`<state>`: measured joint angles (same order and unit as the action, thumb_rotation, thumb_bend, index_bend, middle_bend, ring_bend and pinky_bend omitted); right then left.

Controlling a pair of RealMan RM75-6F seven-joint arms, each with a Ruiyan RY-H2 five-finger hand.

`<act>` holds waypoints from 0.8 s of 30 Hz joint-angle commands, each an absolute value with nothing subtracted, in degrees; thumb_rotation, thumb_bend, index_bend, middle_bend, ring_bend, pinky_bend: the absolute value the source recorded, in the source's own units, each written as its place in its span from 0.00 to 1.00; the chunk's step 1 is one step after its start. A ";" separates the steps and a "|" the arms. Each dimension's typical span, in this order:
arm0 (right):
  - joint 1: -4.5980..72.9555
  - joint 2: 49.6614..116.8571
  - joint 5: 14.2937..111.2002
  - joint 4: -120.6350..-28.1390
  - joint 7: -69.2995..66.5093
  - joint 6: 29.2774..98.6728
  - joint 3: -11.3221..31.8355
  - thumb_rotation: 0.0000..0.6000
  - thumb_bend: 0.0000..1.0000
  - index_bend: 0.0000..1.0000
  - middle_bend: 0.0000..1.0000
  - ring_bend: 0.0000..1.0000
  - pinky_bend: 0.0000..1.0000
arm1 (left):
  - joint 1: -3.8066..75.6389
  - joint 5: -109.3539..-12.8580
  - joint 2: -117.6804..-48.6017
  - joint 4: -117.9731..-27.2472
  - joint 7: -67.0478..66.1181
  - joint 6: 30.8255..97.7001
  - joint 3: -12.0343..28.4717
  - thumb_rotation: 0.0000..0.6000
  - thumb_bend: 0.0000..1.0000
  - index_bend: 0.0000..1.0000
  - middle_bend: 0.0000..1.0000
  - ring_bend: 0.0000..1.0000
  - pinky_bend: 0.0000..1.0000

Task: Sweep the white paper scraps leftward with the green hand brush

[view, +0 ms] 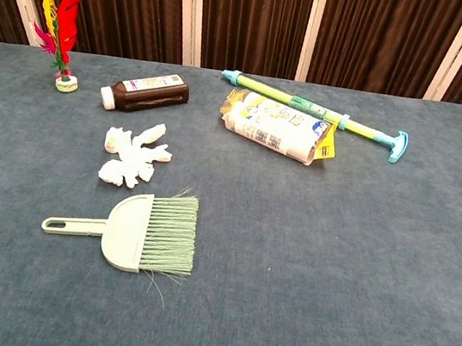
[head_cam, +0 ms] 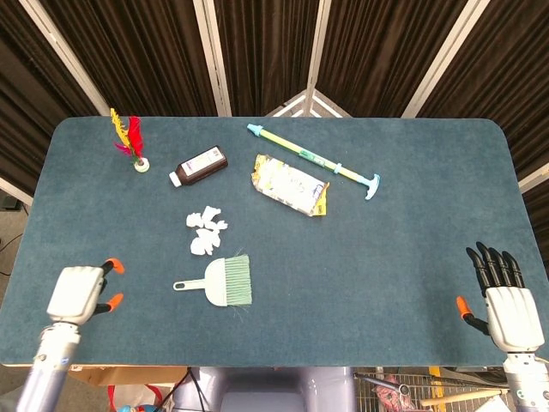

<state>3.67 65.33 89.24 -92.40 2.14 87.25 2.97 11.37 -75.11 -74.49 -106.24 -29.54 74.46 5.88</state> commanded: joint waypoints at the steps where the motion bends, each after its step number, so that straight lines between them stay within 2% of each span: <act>1: 3.67 65.28 89.31 -92.45 1.99 87.25 2.92 1.00 0.38 0.00 0.00 0.00 0.00 | 15.85 -65.04 -80.42 -109.00 -38.40 70.63 8.75 1.00 0.30 0.45 1.00 1.00 1.00; 13: 3.75 65.07 89.15 -92.72 1.35 86.91 2.88 1.00 0.38 0.00 0.00 0.00 0.00 | 23.17 -48.49 -92.23 -104.80 -50.32 71.63 12.36 1.00 0.31 0.43 1.00 1.00 1.00; 24: 3.87 64.86 88.93 -92.96 0.60 86.52 2.89 1.00 0.38 0.00 0.00 0.00 0.00 | 28.02 -42.19 -99.64 -99.43 -52.51 72.74 13.55 1.00 0.35 0.43 1.00 1.00 1.00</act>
<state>3.87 64.87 88.94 -92.95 0.61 86.53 2.89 27.50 -42.67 -99.05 -99.94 -52.40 72.63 13.35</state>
